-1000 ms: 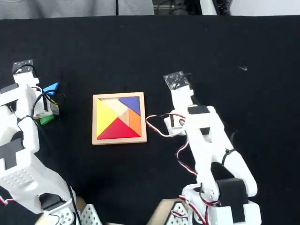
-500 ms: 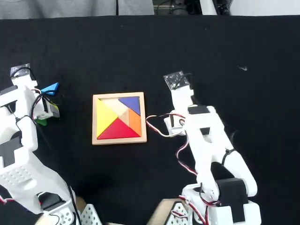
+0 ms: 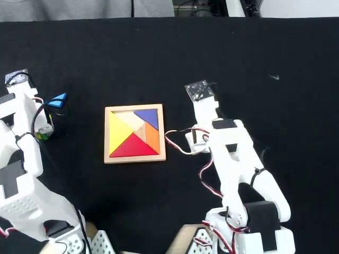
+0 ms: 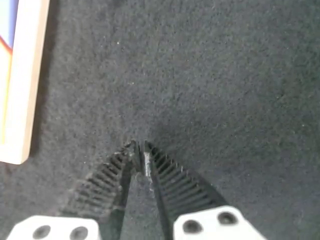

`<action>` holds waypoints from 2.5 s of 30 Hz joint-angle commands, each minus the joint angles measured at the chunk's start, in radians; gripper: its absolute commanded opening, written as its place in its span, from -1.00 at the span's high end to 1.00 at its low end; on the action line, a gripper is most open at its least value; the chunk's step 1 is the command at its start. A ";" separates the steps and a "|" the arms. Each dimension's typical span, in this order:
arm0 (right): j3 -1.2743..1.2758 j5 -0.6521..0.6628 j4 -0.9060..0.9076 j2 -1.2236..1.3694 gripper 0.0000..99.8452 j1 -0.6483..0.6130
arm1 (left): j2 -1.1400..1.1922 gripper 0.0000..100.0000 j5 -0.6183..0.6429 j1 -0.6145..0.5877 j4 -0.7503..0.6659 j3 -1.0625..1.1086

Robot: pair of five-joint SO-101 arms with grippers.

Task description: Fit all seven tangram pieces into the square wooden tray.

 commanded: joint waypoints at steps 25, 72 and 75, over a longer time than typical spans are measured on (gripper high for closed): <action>-0.087 0.002 -0.032 -0.005 0.98 0.201 | 0.110 0.94 -0.279 0.774 0.189 -0.311; -0.084 0.002 -0.032 -0.005 0.98 0.195 | 0.181 0.78 -0.216 0.796 0.155 -0.283; -0.084 0.002 -0.032 -0.005 0.98 0.195 | 0.181 0.54 -0.215 0.776 0.157 -0.283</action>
